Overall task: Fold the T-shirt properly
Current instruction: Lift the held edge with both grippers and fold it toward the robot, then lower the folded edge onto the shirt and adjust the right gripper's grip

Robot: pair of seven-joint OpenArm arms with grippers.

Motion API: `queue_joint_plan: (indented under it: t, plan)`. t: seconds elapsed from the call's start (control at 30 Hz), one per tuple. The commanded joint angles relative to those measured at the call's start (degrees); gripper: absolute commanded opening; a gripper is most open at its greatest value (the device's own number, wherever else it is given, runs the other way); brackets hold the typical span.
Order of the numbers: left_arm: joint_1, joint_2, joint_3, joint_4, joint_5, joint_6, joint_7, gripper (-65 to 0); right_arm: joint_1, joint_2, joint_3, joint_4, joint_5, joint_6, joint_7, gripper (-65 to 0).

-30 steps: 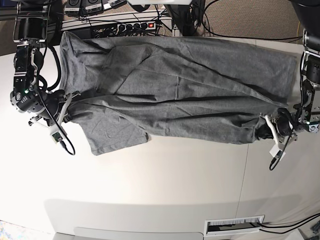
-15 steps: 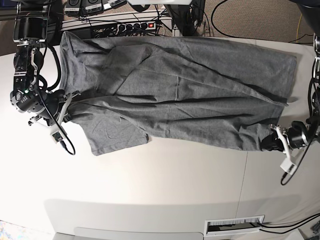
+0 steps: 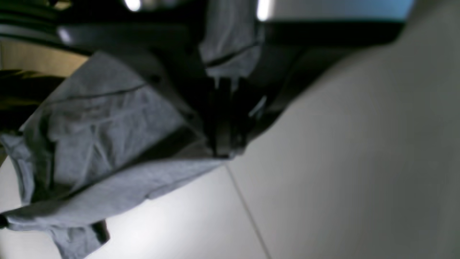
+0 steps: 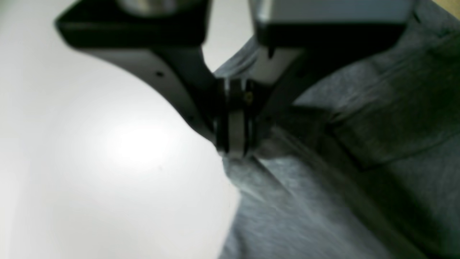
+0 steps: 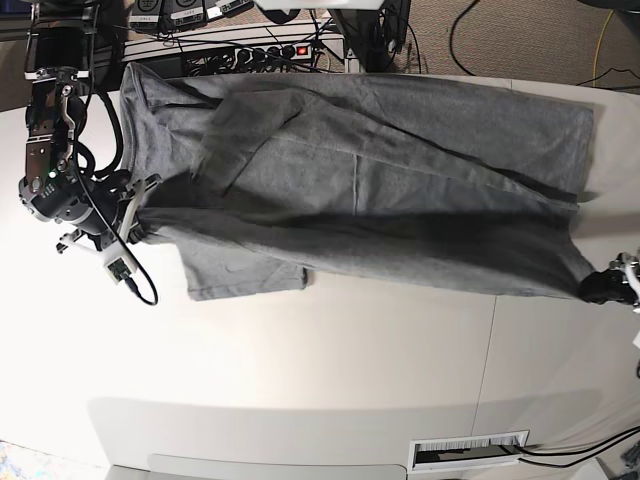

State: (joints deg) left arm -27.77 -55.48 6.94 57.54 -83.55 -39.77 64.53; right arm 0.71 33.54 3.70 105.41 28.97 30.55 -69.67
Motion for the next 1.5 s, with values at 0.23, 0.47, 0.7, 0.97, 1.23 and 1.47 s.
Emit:
queue_joint_plan:
  t: [0.23,0.47,0.7,0.97,1.23,1.47]
  plan:
    - [1.18,-6.03,-0.83,0.74,-1.45,-0.23,4.13,-65.0,-1.05,2.84,4.07,1.22,-0.02,-0.17,0.48,-65.0]
    - [8.15,-6.51,-0.83,0.76,-1.45,-0.23,6.12,-65.0,-3.87,4.24,9.79,1.22,1.70,-0.13,0.22,-65.0]
    - [14.32,-6.25,-0.83,0.76,-1.45,-0.23,6.14,-65.0,-8.24,4.42,11.02,2.73,1.64,-0.13,0.50,-65.0]
    - [19.17,-5.31,-0.83,0.79,-1.45,-0.23,5.97,-65.0,-8.37,4.39,11.02,2.75,1.64,-0.11,0.87,-65.0]
    - [22.10,-5.03,-0.83,0.83,-1.45,-0.23,5.97,-65.0,-8.55,4.37,11.02,2.75,1.64,-0.11,0.85,-65.0]
    - [23.74,-1.09,-0.83,0.83,-1.45,-0.23,6.12,-65.0,-10.78,4.37,11.02,2.75,-0.72,-0.11,-0.39,-65.0]
